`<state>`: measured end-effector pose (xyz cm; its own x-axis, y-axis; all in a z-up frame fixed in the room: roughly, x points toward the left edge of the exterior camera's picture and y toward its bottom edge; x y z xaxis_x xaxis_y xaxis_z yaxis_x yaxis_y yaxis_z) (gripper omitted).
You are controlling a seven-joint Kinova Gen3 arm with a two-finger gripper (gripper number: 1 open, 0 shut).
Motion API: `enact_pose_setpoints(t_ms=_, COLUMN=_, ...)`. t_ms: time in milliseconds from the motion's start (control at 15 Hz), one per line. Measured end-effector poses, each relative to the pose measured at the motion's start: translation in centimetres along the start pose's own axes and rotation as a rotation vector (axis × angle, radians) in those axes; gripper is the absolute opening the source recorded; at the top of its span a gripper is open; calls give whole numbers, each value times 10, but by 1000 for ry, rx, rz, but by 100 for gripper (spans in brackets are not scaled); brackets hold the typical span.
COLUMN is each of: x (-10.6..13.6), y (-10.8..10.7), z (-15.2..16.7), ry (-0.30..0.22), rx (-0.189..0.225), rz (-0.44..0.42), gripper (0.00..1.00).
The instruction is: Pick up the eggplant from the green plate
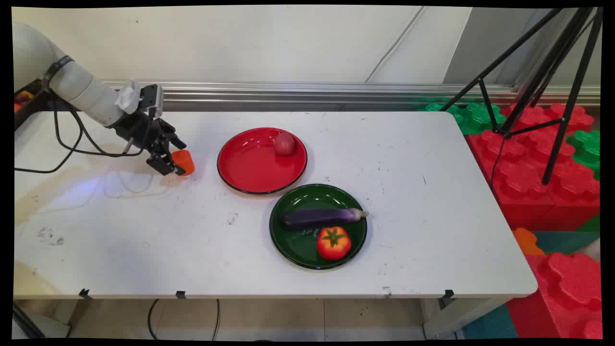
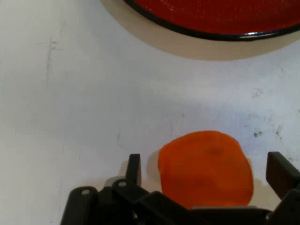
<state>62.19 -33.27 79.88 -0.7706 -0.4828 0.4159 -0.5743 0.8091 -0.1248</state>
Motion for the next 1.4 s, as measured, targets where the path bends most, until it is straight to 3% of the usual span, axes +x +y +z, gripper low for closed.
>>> enact_pose_setpoints(t_ms=533, x=5, y=11, z=-18, ry=31, rx=-5, rz=0, gripper=100)
enact_pose_setpoints(t_ms=1400, x=53, y=71, z=-62, ry=146, rx=-88, rz=67, gripper=100)
